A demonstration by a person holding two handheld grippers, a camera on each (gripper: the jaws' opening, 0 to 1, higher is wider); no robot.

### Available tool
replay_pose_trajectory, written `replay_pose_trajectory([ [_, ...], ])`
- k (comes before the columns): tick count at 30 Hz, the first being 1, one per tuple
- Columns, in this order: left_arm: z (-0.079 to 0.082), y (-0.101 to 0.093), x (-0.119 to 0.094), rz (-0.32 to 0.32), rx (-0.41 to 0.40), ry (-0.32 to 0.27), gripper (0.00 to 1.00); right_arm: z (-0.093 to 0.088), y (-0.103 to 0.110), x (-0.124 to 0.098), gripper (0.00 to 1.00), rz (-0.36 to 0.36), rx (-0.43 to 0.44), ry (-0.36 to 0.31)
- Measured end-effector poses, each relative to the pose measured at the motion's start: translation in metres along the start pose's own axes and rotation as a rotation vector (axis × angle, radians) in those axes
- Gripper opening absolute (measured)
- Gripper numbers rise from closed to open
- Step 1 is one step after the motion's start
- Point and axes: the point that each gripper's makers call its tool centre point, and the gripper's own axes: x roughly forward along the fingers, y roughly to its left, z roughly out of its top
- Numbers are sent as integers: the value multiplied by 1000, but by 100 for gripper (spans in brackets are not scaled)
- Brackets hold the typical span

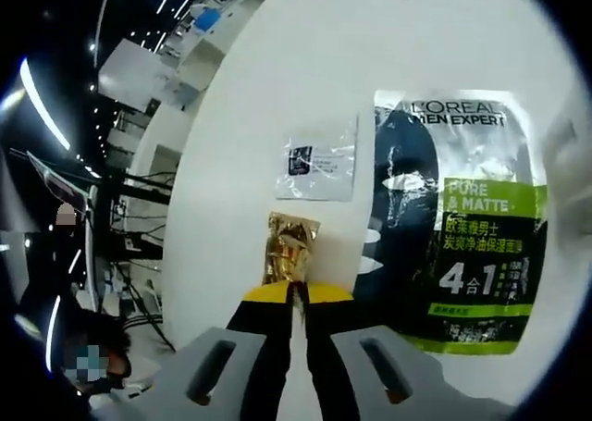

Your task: Arrange the skincare products in the storage area until every visible bottle or jar stands upright without overlapping.

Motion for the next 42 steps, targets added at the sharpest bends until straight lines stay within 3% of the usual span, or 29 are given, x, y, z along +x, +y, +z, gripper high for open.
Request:
replay_pose_trajectory([
  [8, 1, 0, 0, 2, 4, -4, 20, -8, 7, -8, 7, -27, -24, -8],
  [20, 2, 1, -1, 5, 8, -10, 20, -2, 2, -26, 14, -88, -83, -57],
  [24, 1, 0, -1, 2, 13, -6, 20, 5, 0, -32, 14, -126, -174, -80],
  [34, 5, -2, -2, 0, 30, -26, 20, 16, 4, -35, 15, -259, -596, -99],
  [38, 6, -4, -2, -9, 39, -32, 20, 24, 22, -29, 19, -225, -682, -138],
  [42, 5, -8, -1, -27, 54, -22, 20, 18, 27, -16, 22, -216, -818, -94],
])
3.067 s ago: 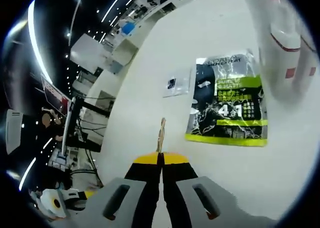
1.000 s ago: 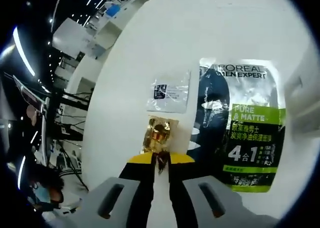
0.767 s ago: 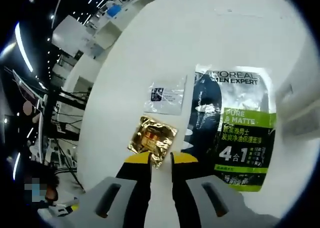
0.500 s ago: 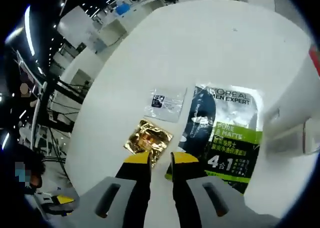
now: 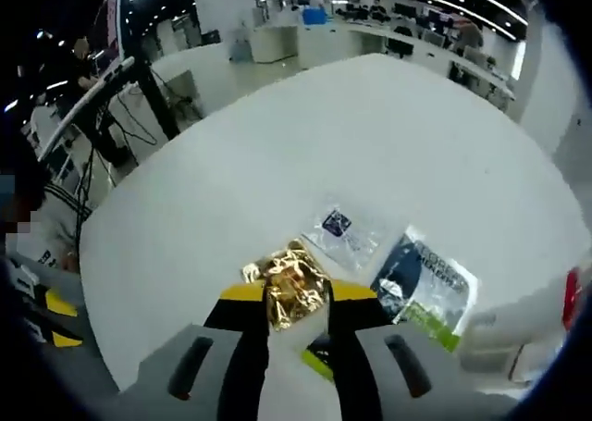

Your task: Arrange the skincare products in the storage area until every visible bottle or jar stands upright without overlapping.

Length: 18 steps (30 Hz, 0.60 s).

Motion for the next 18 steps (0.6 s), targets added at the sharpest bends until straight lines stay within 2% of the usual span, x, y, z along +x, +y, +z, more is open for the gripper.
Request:
replay_pose_trajectory([
  [4, -1, -4, 1, -18, 9, 10, 20, -8, 11, 13, 21, 28, -81, 30],
  [7, -4, -6, 3, -31, 10, 25, 20, -13, 14, 21, 21, 54, -108, 33],
  [9, -5, -6, 3, -31, 7, 30, 20, -24, 18, 26, 24, 105, -105, 82],
  [11, -5, -5, 3, -29, 0, 33, 20, -21, 11, 27, 20, 90, -185, 70],
  [14, -7, -6, 4, -32, -2, 49, 20, -21, 7, 27, 19, 123, -185, 85],
  [16, -7, -7, 4, -35, -5, 49, 20, -20, 2, 25, 19, 116, -203, 101],
  [17, -8, -6, 5, -35, -5, 53, 20, -12, 6, 23, 19, 125, -209, 61],
  [18, -8, -7, 5, -35, -5, 55, 20, -8, 5, 22, 20, 128, -211, 50],
])
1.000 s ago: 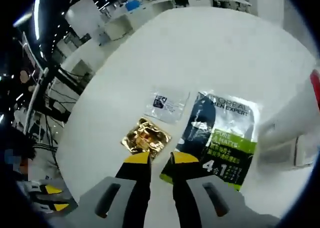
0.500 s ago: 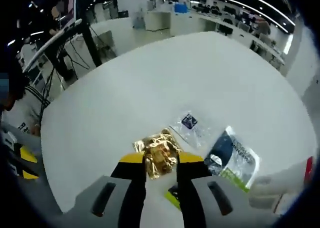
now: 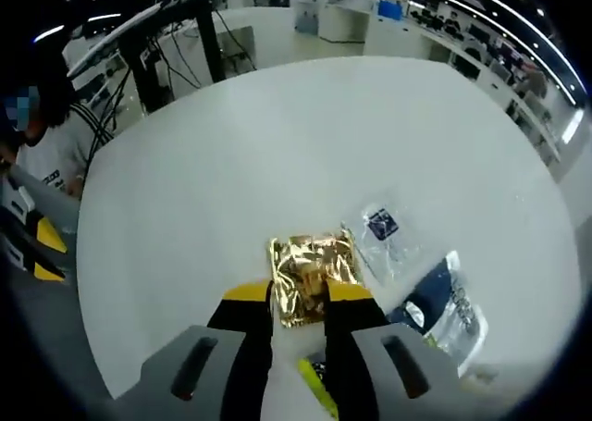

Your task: Arrange the skincare products in the storage area until every visible bottle or jar stands upright without overlapping.

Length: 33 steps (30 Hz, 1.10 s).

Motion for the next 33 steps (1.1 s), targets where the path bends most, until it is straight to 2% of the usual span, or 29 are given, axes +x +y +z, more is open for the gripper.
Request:
replay_pose_trajectory([
  [2, -1, 0, 0, -2, -1, 3, 20, 1, -4, 1, 21, -2, -9, 7],
  [5, -1, -2, 1, -8, 2, 3, 20, -5, -12, 9, 30, -7, 21, 48],
  [8, -1, -2, 1, -10, 4, 5, 20, -5, -12, 12, 27, 5, -1, 53],
  [13, -1, -2, 1, -10, 2, 6, 20, -5, -11, 12, 27, 45, -2, 61],
  [15, -1, -2, 1, -9, 2, 4, 20, -7, -7, 10, 27, 68, -40, 79],
  [16, 0, -2, 1, -9, 2, 3, 20, -9, -6, 9, 27, 85, -90, 96],
  [23, -1, -1, 1, -7, 1, 4, 20, -10, 1, 6, 25, 102, -289, 131],
  [27, -1, -1, 1, -6, 1, 5, 20, -11, 9, 5, 21, 132, -349, 140],
  [30, -1, -1, 1, -4, 0, 4, 20, -12, 9, 5, 21, 145, -340, 143],
  [33, -1, 0, 1, -2, -1, 4, 20, -13, 7, 6, 21, 151, -287, 146],
])
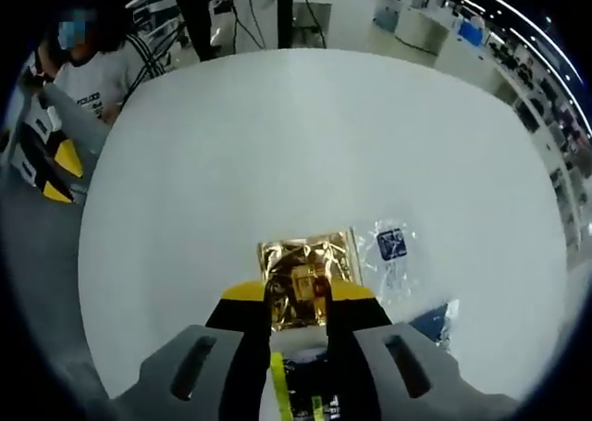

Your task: Arrange the skincare products in the storage area until every visible bottle or jar stands upright without overlapping.

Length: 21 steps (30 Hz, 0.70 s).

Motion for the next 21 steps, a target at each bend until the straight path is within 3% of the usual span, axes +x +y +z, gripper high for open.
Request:
replay_pose_trajectory([
  [3, 0, 0, 0, 2, 0, -2, 20, 1, 2, -1, 22, 5, -12, -3],
  [6, 1, 1, 0, 4, -2, -4, 20, 2, 3, -8, 34, 3, -13, -10],
  [11, 1, 2, -1, 12, -4, -8, 20, 16, -1, -40, 33, -40, 32, -126],
  [13, 2, 3, -1, 13, -3, -10, 20, 22, -8, -57, 33, -86, 99, -201],
  [16, 3, 3, -1, 15, -6, -18, 20, 48, -7, -93, 34, -148, 210, -384],
  [19, 22, 9, -7, 43, -43, -131, 19, 57, 0, -116, 37, -192, 284, -495],
  [21, 22, 8, -9, 41, -43, -131, 19, 61, 5, -124, 39, -204, 314, -543],
])
